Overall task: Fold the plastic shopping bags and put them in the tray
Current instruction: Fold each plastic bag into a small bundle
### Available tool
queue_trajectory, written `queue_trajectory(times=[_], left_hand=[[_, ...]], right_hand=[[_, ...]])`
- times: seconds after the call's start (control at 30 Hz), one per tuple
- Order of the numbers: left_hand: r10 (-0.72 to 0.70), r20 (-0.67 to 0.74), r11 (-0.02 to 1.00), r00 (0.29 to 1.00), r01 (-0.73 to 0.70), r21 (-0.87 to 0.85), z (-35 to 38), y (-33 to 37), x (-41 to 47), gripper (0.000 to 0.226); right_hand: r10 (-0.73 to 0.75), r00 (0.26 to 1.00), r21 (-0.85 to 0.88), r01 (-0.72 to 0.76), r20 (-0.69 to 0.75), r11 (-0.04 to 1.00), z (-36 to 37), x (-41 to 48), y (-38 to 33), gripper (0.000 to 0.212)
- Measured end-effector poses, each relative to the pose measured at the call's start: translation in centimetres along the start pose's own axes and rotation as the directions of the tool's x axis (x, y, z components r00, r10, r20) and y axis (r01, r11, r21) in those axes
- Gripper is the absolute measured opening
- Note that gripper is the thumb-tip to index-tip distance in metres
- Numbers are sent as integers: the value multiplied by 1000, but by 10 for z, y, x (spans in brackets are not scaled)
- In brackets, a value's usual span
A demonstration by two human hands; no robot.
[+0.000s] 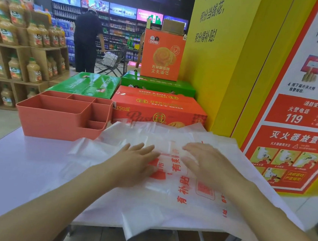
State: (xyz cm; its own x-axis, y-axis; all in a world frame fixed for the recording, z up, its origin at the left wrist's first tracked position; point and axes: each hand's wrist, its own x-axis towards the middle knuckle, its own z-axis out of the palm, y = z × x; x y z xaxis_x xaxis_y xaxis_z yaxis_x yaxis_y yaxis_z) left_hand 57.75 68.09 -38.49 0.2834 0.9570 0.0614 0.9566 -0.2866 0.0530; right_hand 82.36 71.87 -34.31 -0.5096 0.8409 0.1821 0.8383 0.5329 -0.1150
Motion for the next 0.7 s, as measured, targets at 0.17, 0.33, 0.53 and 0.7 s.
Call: queue_trajectory(times=[0.17, 0.33, 0.53, 0.7], left_hand=[[-79, 135, 997, 988, 80, 0, 14, 9, 2, 62], [-107, 159, 994, 981, 109, -6, 15, 4, 4, 63], [-197, 172, 980, 965, 193, 38, 20, -21, 5, 63], [-234, 176, 972, 956, 234, 23, 18, -26, 9, 64]], right_hand=[[-124, 946, -58, 148, 300, 987, 31, -3, -31, 64], [-34, 937, -86, 68, 348, 994, 54, -9, -19, 77], [8, 934, -60, 15, 357, 998, 55, -14, -13, 80], [25, 947, -68, -3, 321, 998, 56, -8, -14, 71]])
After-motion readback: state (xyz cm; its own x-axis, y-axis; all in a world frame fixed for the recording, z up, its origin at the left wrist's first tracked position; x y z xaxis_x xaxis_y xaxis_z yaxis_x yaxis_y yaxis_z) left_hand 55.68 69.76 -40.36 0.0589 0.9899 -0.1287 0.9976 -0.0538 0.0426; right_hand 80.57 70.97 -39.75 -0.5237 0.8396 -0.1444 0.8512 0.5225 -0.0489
